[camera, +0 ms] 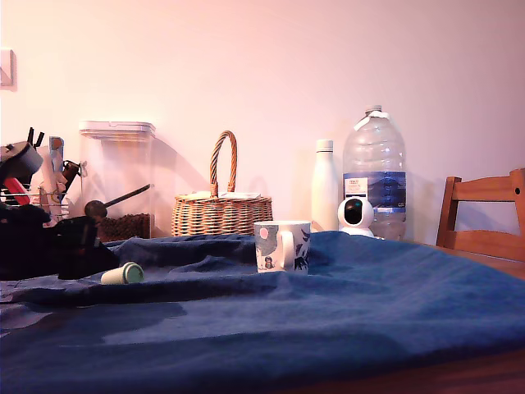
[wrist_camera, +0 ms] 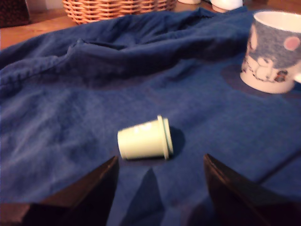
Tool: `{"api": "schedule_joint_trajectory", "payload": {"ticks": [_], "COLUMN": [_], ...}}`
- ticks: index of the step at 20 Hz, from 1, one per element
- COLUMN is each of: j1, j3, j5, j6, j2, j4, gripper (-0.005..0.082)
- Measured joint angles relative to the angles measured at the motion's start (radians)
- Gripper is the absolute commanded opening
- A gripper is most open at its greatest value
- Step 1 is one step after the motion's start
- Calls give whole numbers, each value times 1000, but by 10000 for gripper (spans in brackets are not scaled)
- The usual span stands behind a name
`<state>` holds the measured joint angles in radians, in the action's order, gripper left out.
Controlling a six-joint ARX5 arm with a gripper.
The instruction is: Pick up the coffee capsules on the table and drop them inside the coffee cup
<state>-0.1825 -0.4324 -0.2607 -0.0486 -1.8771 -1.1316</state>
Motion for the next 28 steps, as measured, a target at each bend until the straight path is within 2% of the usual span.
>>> {"api": "schedule_joint_trajectory", "payload": {"ticks": [9, 18, 28], "j1": [0, 0, 0], "j3": [-124, -280, -293], "j5": [-1, -8, -8], "j6": [-27, -28, -49], "j2": [-105, -120, -138], "j4": [34, 265, 296], "gripper": [521, 521, 514]}}
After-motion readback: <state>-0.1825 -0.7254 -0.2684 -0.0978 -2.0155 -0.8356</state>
